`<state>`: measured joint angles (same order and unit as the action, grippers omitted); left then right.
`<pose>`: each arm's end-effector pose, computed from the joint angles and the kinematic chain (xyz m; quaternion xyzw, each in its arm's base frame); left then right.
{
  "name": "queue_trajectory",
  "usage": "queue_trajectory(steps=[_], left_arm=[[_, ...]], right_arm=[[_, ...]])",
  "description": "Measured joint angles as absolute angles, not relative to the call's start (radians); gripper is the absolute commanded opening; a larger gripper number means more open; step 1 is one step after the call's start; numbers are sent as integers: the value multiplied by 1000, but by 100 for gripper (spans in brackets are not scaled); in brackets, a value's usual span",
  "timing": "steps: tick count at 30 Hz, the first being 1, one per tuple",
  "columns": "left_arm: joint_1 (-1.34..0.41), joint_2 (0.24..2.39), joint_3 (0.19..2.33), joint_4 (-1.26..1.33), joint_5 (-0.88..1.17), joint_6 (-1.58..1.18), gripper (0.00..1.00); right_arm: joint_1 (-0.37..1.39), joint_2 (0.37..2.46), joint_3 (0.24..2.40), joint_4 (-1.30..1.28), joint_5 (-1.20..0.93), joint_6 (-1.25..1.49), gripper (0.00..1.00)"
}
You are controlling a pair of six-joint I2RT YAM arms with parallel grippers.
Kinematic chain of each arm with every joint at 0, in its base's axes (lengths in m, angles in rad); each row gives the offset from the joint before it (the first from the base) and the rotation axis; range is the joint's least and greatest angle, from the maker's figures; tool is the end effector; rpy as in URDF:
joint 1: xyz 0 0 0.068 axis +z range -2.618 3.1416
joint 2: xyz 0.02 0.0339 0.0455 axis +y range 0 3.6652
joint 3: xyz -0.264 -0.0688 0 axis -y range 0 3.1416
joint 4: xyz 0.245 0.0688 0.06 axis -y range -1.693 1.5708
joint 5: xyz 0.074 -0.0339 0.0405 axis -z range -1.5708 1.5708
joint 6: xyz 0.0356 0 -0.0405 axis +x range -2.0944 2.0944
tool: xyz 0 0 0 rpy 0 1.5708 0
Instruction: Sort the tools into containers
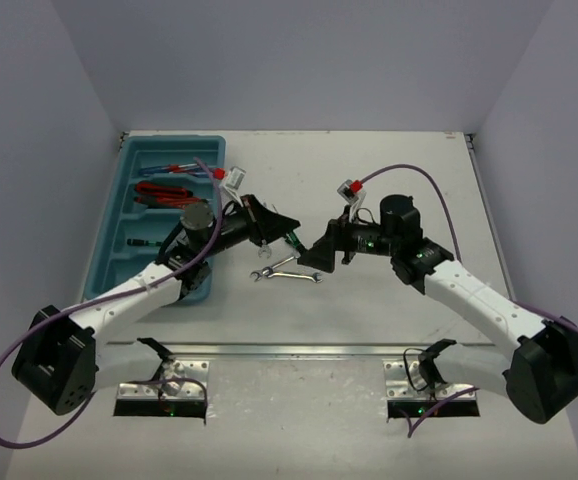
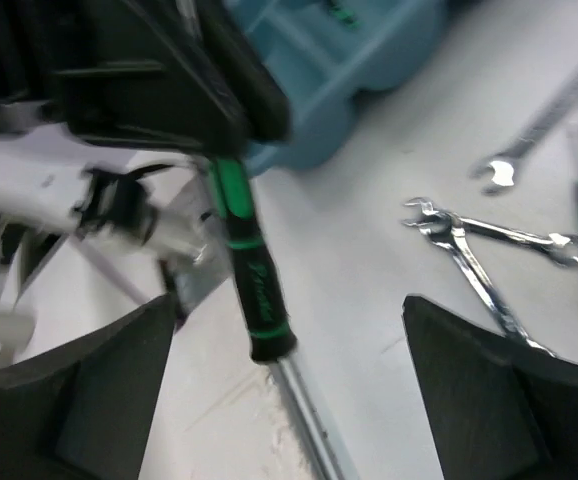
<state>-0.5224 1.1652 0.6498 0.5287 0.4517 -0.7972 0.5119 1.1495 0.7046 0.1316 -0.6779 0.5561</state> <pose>0.2216 -0.1455 0.2889 0.0641 0.6999 -0.5495 0.4517 0.2121 0.1448 0.2718 -0.1787 0.7669 0.5138 0.3406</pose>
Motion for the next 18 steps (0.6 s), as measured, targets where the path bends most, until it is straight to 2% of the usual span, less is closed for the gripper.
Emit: queue_trajectory(steps=[3, 7, 10, 14, 15, 16, 18], left_arm=[[-424, 1127, 734, 284, 257, -794, 0], [-128, 1077, 743, 100, 72, -821, 0], [100, 1092, 731, -6, -42, -850, 0], [213, 1154, 731, -94, -159, -876, 0], [224, 1173, 731, -109, -175, -880, 4], [233, 1194, 731, -118, -186, -885, 15], [242, 1227, 724, -119, -189, -894, 58]], right_arm=[[492, 1122, 728, -15, -451, 545, 99], [470, 1067, 727, -132, -231, 537, 99], [466, 1055, 723, -167, -149, 533, 99], [465, 1110, 723, -192, -118, 526, 99], [465, 1129, 723, -197, -115, 522, 99], [465, 1149, 723, -200, -113, 518, 99], [465, 1198, 723, -199, -116, 498, 94]])
